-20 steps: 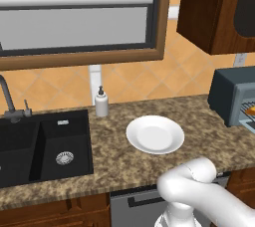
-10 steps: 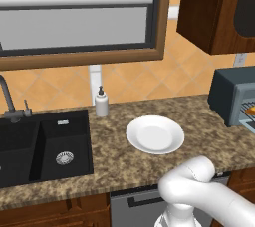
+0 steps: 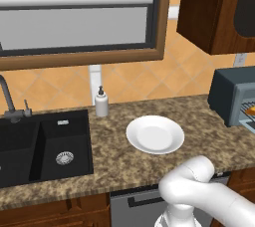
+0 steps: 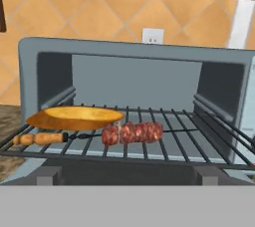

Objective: Pick up the kebab skewer and baguette bread, and place them inside the toaster oven. Close the toaster oven door and start by setting the timer.

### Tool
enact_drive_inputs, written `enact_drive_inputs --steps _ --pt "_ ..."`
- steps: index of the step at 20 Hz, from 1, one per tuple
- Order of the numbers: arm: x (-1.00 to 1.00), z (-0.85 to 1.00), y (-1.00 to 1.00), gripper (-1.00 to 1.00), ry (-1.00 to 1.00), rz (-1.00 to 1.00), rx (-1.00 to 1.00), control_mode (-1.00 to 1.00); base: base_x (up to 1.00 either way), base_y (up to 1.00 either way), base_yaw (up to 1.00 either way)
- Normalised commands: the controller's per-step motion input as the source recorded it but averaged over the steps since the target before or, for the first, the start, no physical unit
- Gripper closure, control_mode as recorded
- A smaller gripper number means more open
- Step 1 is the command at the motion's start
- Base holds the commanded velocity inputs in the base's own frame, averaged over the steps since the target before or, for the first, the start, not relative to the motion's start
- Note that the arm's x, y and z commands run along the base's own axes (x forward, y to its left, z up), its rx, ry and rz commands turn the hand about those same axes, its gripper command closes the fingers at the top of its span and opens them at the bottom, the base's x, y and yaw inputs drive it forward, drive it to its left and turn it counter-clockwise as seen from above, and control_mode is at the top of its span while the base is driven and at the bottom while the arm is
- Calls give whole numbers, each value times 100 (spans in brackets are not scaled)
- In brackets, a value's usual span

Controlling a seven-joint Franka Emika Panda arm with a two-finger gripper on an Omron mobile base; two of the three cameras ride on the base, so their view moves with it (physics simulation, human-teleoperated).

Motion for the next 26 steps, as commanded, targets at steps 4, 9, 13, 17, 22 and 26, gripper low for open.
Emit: enact_drive_inputs --steps 4,9,13,17,22,26 --pt "13 0 0 -100 0 -12 5 -100 0 0 0" --pt "31 0 0 -100 0 -6 0 -100 0 0 0" --pt "31 0 2 -100 0 0 0 -100 0 0 0" --pt "14 -4 0 -100 0 0 0 -100 0 0 0" --pt "-2 -15 0 -100 0 0 0 -100 0 0 0" --pt "-4 -9 0 -100 0 0 0 -100 0 0 0"
